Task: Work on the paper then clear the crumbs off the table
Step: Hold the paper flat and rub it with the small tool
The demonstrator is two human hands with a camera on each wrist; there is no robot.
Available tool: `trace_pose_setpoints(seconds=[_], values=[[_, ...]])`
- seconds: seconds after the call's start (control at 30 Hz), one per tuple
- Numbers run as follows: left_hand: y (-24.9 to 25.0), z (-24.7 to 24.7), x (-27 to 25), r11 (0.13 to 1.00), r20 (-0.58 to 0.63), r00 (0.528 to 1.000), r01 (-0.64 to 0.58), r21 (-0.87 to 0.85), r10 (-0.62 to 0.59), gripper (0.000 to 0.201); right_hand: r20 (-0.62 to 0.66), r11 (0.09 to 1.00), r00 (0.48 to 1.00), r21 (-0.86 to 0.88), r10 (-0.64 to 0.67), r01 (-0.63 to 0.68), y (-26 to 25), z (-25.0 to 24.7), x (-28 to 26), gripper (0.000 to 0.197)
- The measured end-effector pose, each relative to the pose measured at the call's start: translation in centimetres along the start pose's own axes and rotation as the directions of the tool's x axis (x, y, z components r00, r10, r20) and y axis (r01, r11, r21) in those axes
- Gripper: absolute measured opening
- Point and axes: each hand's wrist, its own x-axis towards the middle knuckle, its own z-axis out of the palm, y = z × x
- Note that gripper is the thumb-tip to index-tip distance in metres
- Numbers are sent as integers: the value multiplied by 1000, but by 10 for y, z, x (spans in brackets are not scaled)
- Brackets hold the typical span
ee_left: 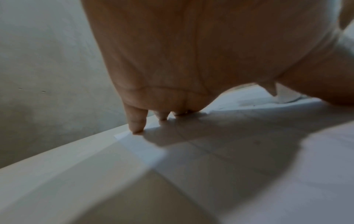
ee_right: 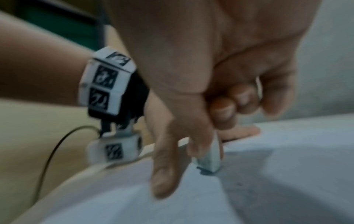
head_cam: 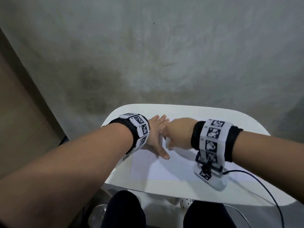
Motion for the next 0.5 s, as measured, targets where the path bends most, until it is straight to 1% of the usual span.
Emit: trace_pose_setpoints(seconds=[0.03, 0.07, 0.1, 0.13, 0.17, 0.2, 0.23, 0.27, 0.3, 0.37, 0.4, 0.43, 0.47, 0.5], values=[[-1, 0, 0, 1000, 2, 1000, -2, -3, 2, 135, -24, 999, 999, 33, 33, -32, 9, 0, -1, 10], [-2, 0, 0, 1000, 0, 1000, -6, -2, 6, 136, -69, 994, 992, 39, 106, -103, 20, 0, -1, 14], [-3, 0, 1, 1000, -5, 1000, -9, -2, 9, 137, -109, 987, 981, 9, 158, -158, 28, -1, -1, 15], [-4, 2, 3, 1000, -7, 1000, -8, -8, 8, 137, -122, 985, 978, -15, 170, -173, 28, 1, -1, 16], [-4, 3, 4, 1000, -8, 1000, -5, -6, 5, 138, -108, 989, 985, -46, 132, -137, 21, 3, -4, 16], [-4, 4, 4, 1000, -6, 1000, 1, 5, -1, 138, -75, 996, 995, -50, 68, -72, 12, 8, -6, 11], [-3, 5, 5, 1000, -6, 1000, 3, 16, -3, 138, -47, 999, 999, -26, -21, 20, 2, 13, -12, 4], [-3, 5, 5, 1000, -12, 1000, 3, 17, -2, 137, -28, 999, 998, 7, -48, 48, 0, 15, -18, 5], [-3, 6, 4, 1000, -18, 1000, 1, 8, -1, 137, -45, 1000, 999, 24, -19, 21, 9, 14, -18, 6], [-5, 7, 3, 1000, -34, 999, 1, -11, -1, 136, -108, 990, 985, 54, 136, -131, 33, 9, -15, 13], [-5, 8, 3, 1000, -34, 999, 3, -16, -4, 136, -130, 983, 975, 37, 182, -179, 37, 10, -14, 15], [-5, 8, 3, 1000, -29, 1000, 4, -14, -5, 136, -146, 986, 975, 10, 166, -166, 33, 13, -16, 15], [-5, 7, 3, 1000, -24, 1000, 5, -5, -5, 136, -116, 993, 987, -36, 111, -116, 23, 16, -18, 14], [-3, 6, 4, 1000, -17, 1000, 6, 5, -6, 136, -101, 997, 994, -65, 29, -36, 11, 21, -20, 12]])
